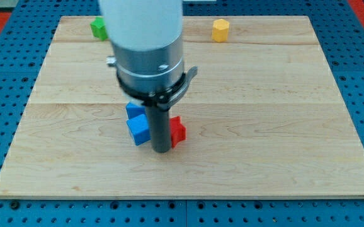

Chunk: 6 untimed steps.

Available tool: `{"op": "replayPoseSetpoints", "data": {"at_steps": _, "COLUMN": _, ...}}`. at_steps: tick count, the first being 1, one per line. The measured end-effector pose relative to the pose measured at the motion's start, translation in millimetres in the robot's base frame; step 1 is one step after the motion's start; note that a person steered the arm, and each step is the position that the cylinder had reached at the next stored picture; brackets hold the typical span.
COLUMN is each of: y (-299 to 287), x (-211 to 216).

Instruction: Keep red circle on left side of red star

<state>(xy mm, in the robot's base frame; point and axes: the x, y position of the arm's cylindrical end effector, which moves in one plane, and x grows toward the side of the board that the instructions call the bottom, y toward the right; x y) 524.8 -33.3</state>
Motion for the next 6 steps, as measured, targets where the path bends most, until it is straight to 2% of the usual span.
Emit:
{"op": "replayPoseSetpoints", "data": {"at_steps": 1, "y": -8.9, "x": -30.9}}
{"op": "replayPoseSetpoints", "data": {"at_steps": 2, "y": 58.5, "x": -58.3}}
{"op": "replayPoseSetpoints", "data": {"at_steps": 3, "y": 131.2, "x": -64.5}}
{"op": "replayPoseSetpoints", "data": {"at_steps": 4, "y": 173.7, "x": -76.7}}
{"op": "replayPoseSetpoints", "data": {"at_steps": 5, "y": 126.7, "x": -80.8}}
{"op": "replayPoseSetpoints", "data": {"at_steps": 6, "y": 118.6, "x": -154.0}}
